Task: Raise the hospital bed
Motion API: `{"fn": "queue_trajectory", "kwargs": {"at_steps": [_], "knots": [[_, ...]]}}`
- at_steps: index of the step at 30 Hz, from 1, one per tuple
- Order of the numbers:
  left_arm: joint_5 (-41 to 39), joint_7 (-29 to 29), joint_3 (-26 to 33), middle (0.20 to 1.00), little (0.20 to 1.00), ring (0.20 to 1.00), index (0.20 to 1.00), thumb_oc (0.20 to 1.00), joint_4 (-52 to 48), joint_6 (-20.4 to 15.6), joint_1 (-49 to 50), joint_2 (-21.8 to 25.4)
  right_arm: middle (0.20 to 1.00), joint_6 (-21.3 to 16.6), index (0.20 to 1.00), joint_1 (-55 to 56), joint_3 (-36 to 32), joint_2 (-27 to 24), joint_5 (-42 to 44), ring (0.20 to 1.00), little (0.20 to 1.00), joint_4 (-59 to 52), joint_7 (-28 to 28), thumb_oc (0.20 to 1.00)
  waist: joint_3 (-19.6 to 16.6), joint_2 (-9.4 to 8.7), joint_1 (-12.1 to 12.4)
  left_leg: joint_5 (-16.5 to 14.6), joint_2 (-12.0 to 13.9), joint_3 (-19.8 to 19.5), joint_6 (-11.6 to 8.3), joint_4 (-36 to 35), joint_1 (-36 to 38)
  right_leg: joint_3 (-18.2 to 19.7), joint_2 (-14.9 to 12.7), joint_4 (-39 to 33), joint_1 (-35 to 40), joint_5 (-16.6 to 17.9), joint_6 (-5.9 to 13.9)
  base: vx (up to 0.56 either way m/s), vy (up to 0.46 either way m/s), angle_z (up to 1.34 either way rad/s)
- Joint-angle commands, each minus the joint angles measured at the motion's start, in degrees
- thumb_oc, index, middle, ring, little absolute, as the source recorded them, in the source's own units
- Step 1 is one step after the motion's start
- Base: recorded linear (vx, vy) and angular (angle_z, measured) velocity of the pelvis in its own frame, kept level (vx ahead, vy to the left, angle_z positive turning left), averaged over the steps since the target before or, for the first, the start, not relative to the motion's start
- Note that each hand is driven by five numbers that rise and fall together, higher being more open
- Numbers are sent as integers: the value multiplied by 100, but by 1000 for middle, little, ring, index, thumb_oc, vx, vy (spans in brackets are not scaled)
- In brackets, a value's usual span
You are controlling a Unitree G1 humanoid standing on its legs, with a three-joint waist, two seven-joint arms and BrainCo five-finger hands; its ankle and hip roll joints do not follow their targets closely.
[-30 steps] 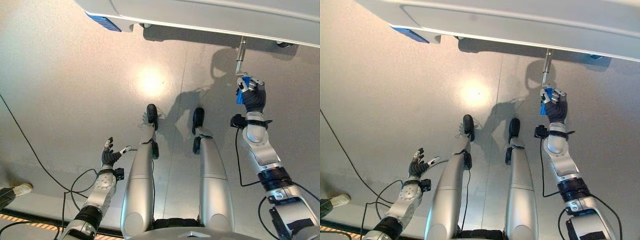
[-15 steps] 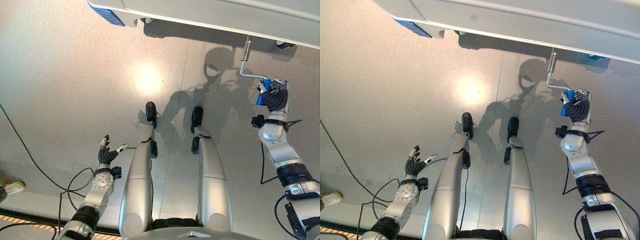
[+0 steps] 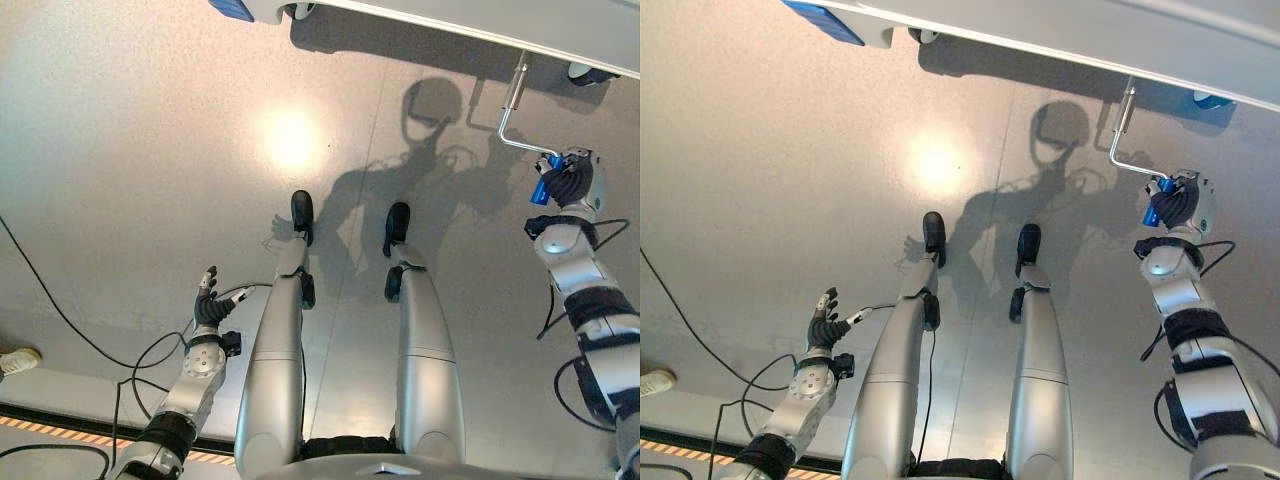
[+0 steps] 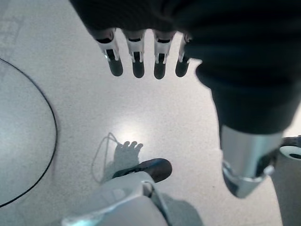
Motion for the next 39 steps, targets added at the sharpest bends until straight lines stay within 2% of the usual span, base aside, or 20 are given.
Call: {"fn": "queue_trajectory", "kwargs": {"at_steps": [1, 2, 7, 8, 9, 11, 12, 13, 14, 17, 24, 34, 39], "knots": [[34, 115, -66, 1000, 1000, 1000, 1000, 1000, -38, -121, 338, -150, 200, 452, 200, 103, 4, -867, 271, 200, 200, 975, 34, 200, -115, 363, 98, -525, 175, -124, -421, 739, -59, 163, 120, -81, -49, 419, 262, 0, 0, 0], [-3, 104, -139, 1000, 1000, 1000, 1000, 1000, -40, -149, 282, -123, 200, 500, 200, -97, 194, -864, 209, 200, 200, 1225, 134, 200, -115, 446, 165, -534, 153, -134, -421, 829, -145, 162, 108, 53, -127, 367, 233, 0, 0, 0], [-86, 78, -262, 1000, 1000, 1000, 1000, 1000, -221, -172, 231, -35, 200, 523, 200, -508, 517, -806, 291, 200, 200, 1561, 306, 200, -115, 626, 279, -546, 134, -142, -436, 1011, -429, 164, 86, 356, -450, 275, 193, 9, -12, 8], [-125, 66, -316, 1000, 1000, 1000, 1000, 1000, -220, -177, 338, -24, 200, 540, 200, -401, 568, -750, 266, 200, 200, 1650, 344, 200, -115, 644, 283, -765, 129, -163, -454, 1148, -287, 179, 81, 506, -304, 31, 206, -3, -40, 3], [-154, 63, -303, 1000, 1000, 1000, 1000, 1000, -217, -178, 213, -14, 200, 569, 200, -647, 643, -724, 229, 200, 200, 1685, 353, 200, -115, 674, 308, -569, 133, -157, -428, 1140, -553, 156, 82, 510, -566, 205, 166, -3, -29, 5], [-175, 59, -354, 1000, 1000, 1000, 1000, 1000, -228, -178, 196, 5, 200, 573, 200, -773, 729, -639, 232, 200, 200, 1726, 369, 200, -115, 708, 324, -576, 112, -181, -426, 1249, -679, 154, 87, 674, -683, 154, 138, -14, -44, 7], [-185, 42, -415, 1000, 1000, 1000, 1000, 1000, -222, -166, 279, 8, 200, 578, 200, -729, 807, -559, 198, 200, 200, 1771, 412, 200, -115, 713, 338, -732, 107, -203, -441, 1352, -583, 169, 94, 823, -603, -23, 147, -7, -49, 8], [-185, 43, -368, 1000, 1000, 1000, 1000, 1000, -231, -165, 191, 8, 200, 577, 200, -834, 799, -573, 197, 200, 200, 1770, 412, 200, -115, 717, 339, -578, 111, -197, -424, 1312, -762, 144, 93, 766, -771, 126, 121, 39, -45, 9], [-231, 14, -470, 1000, 1000, 1000, 1000, 1000, -287, -184, 296, 29, 200, 603, 200, -835, 876, -480, 191, 200, 200, 1888, 458, 200, -115, 744, 371, -761, 97, -227, -437, 1501, -703, 144, 86, 987, -725, -80, 120, -4, -28, 10], [-258, -3, -543, 1000, 1000, 1000, 1000, 1000, -282, -175, 326, 31, 200, 625, 200, -938, 968, -387, 169, 200, 200, 2035, 510, 200, -115, 785, 409, -840, 76, -256, -431, 1673, -812, 131, 62, 1153, -809, -170, 112, 17, -26, 10], [-360, -73, -771, 1000, 1000, 1000, 1000, 1000, -275, -176, 152, -27, 200, 659, 200, -1340, 974, -74, 229, 200, 200, 2365, 673, 200, -115, 1080, 648, -864, -23, -294, -417, 1995, -1174, 86, -76, 1572, -1146, -266, 132, -2, 6, 9], [-335, -60, -797, 1000, 1000, 1000, 1000, 1000, -212, -136, 38, -26, 200, 600, 200, -1760, 1215, 515, 192, 200, 200, 2201, 903, 200, -115, 1198, 790, -907, -104, -315, -403, 2266, -1463, 53, -148, 1923, -1406, -413, 122, 12, 17, 4], [-367, -12, -764, 1000, 1000, 1000, 1000, 1000, -188, -141, -73, -52, 200, 335, 200, -1911, 1249, 1151, 500, 200, 200, 1708, 919, 200, -115, 1211, 846, -911, -131, -328, -388, 2286, -1492, 41, -175, 1940, -1415, -444, 115, 0, 0, 0]]}}
